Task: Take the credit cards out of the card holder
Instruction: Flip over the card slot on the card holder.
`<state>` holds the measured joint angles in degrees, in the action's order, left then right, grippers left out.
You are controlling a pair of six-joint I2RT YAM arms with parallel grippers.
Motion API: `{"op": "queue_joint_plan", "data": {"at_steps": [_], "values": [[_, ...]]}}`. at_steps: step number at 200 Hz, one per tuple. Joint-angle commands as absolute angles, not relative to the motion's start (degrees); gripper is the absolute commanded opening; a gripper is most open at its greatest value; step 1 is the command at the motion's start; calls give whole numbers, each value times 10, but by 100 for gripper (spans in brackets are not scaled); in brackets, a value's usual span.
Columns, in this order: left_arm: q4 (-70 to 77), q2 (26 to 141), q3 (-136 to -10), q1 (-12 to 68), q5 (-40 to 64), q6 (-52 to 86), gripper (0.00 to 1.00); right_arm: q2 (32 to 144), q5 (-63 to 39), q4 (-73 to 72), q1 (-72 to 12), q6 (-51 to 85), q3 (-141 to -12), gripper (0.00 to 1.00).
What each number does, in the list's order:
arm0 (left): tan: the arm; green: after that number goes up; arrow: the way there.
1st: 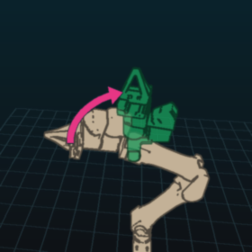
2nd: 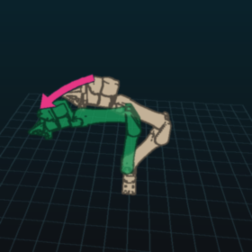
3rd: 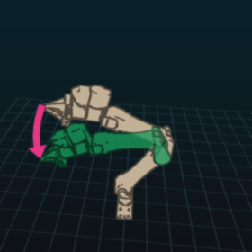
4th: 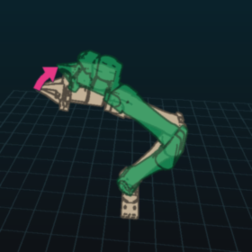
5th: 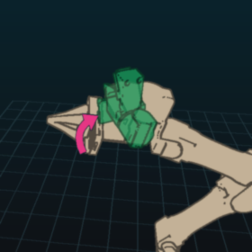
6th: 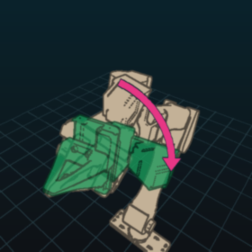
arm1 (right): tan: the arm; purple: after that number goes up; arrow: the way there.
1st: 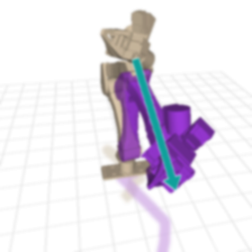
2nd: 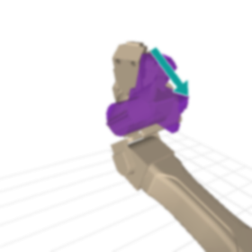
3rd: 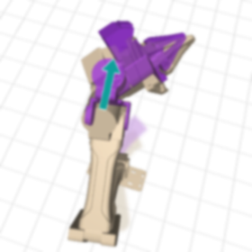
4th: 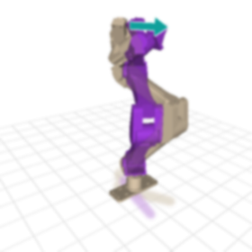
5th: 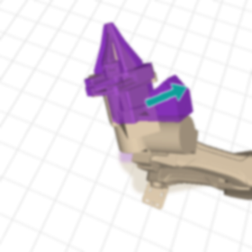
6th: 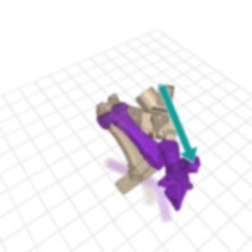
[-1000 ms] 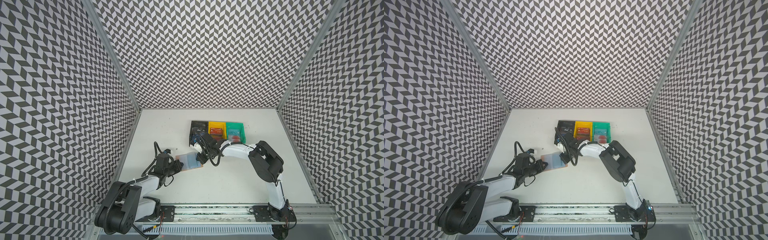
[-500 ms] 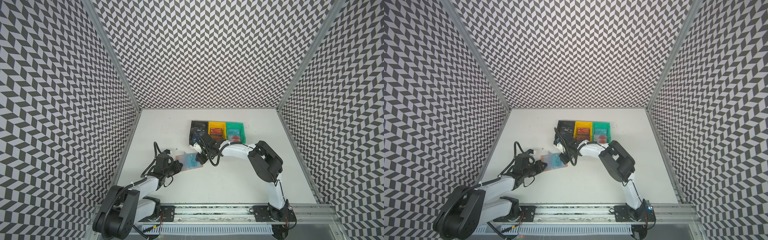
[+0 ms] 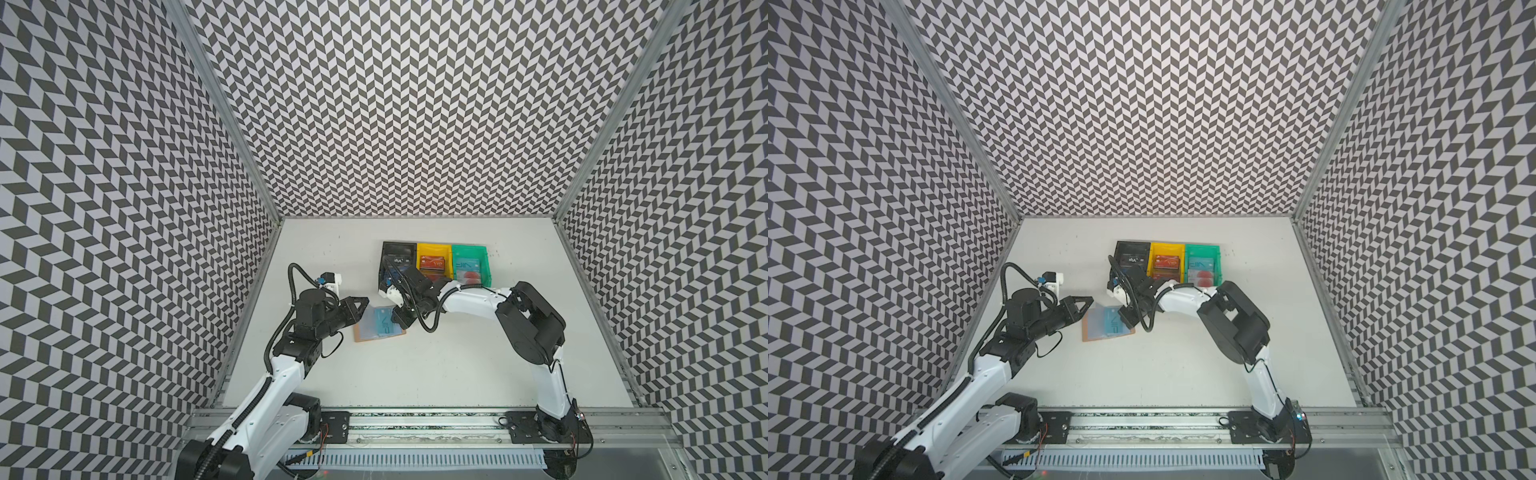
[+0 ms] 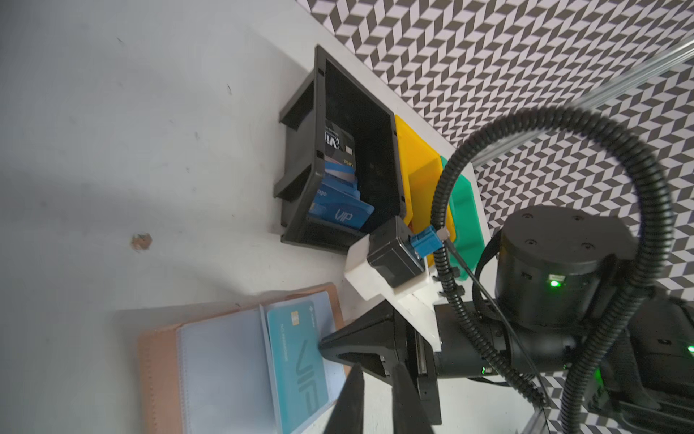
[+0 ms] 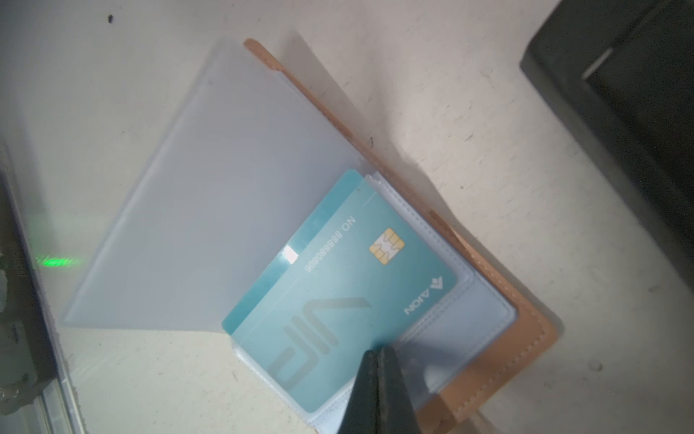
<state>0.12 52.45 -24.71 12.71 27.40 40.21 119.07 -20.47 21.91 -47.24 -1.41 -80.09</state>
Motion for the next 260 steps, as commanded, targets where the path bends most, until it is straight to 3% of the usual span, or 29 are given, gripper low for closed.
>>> {"op": "queue_joint_plan", "data": {"at_steps": [1,130,166,260], "values": [[52,567,-222,126,331,423,18,1204,-211,214,-477,-14,-785,0],[139,713,-175,125,315,406,31,1203,-208,223,-475,-23,-784,0],[183,758,-169,125,332,410,21,1206,-210,223,-472,-23,-783,0],[214,803,-175,124,341,406,15,1210,-215,227,-465,-28,-784,0]]}}
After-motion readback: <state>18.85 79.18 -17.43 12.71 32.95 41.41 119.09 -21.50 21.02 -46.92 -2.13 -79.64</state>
